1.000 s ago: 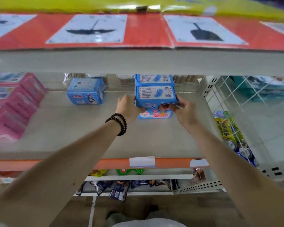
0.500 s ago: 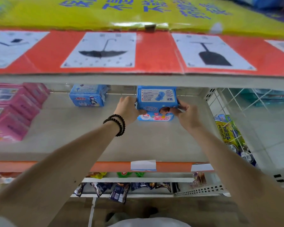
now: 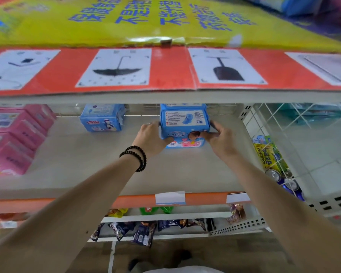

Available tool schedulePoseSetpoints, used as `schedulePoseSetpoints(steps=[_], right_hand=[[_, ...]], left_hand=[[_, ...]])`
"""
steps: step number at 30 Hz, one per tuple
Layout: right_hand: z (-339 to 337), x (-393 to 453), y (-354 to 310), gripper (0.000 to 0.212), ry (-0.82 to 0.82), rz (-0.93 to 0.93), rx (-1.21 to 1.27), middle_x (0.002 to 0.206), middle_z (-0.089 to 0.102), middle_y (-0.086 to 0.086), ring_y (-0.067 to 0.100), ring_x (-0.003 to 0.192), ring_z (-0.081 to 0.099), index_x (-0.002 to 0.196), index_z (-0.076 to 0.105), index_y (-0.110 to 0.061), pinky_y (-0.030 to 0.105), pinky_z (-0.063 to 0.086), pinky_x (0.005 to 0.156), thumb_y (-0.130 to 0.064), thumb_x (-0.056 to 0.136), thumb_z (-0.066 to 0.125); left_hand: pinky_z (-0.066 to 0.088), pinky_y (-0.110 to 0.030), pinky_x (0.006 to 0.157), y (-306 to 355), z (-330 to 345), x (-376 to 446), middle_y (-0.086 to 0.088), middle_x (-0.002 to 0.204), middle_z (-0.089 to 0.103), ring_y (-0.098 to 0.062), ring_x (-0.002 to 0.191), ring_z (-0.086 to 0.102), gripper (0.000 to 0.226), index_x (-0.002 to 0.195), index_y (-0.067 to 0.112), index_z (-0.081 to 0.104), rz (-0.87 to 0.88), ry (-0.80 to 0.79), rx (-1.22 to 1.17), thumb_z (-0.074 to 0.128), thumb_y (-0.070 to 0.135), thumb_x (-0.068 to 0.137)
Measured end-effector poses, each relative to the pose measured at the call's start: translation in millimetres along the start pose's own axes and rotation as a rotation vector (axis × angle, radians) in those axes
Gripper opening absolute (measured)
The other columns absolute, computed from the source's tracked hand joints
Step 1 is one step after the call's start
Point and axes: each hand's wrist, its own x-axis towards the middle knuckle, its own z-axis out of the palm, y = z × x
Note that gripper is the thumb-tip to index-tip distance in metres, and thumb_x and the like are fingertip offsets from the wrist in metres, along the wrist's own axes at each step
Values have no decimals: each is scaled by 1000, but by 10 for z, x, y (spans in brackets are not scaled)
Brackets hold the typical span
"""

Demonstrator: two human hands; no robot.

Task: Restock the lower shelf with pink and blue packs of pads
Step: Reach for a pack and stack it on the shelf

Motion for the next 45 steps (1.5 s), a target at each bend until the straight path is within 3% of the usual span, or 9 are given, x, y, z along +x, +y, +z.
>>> schedulePoseSetpoints(steps=[4,7,12,19,26,31,35,39,45], right_hand=[[56,-108,-11,50,-12,62,19,119,70,-4,-14,71,65,130,65,-18,1,46,65,-26,83,81],[62,-106,-33,42,25,61,-11,111,70,-5,-1,85,64,124,68,-15,-4,40,63,-24,85,79],[63,23,-62,36,55,74,-113,110,75,1,11,91,68,118,74,-16,27,54,80,-26,84,80],[77,65,-78,33,43,85,-142,106,76,3,17,94,69,118,74,-14,32,55,81,-24,86,77],[90,3,-105,37,49,121,-183,113,75,0,19,103,69,120,72,-19,42,57,89,-31,85,76],[78,-231,-257,66,69,133,-199,136,61,4,29,120,60,139,45,-17,50,52,96,-39,84,76],[55,-527,-420,88,69,81,-286,158,35,6,31,143,32,158,11,-17,47,31,114,-35,92,66],[69,-843,-533,83,88,-65,-431,162,23,5,28,146,22,158,11,-16,42,24,117,-26,92,60],[116,-1172,-600,80,74,-83,-495,167,8,3,28,153,7,159,7,-24,47,11,124,-39,94,51]], left_hand=[[54,-39,93,81,78,-47,2,115,67,-21,111,56,58,126,19,60,-18,38,-43,76,51,80],[56,-40,89,123,123,-12,0,108,70,-22,111,59,55,119,17,65,-39,77,-71,77,53,79],[54,-29,70,138,181,95,-3,101,68,-20,91,64,54,115,18,67,-66,70,-31,73,58,80],[42,-29,68,121,231,155,-7,98,68,-22,82,54,54,117,16,66,-62,89,62,67,60,85],[57,-42,79,221,130,40,-11,108,65,-33,99,63,59,123,12,58,-77,39,45,68,58,87],[54,-43,81,314,-17,-169,-17,117,58,-38,106,62,60,123,4,45,-85,-30,90,65,51,92],[49,-40,78,326,-160,-405,-7,119,57,-30,107,59,66,125,10,42,20,70,243,54,65,92],[45,-45,94,339,-226,-631,-5,144,46,-31,126,50,74,143,12,38,214,211,361,53,63,91],[40,-52,106,292,-261,-849,-6,162,30,-34,145,33,71,150,20,37,434,206,390,40,64,93]])
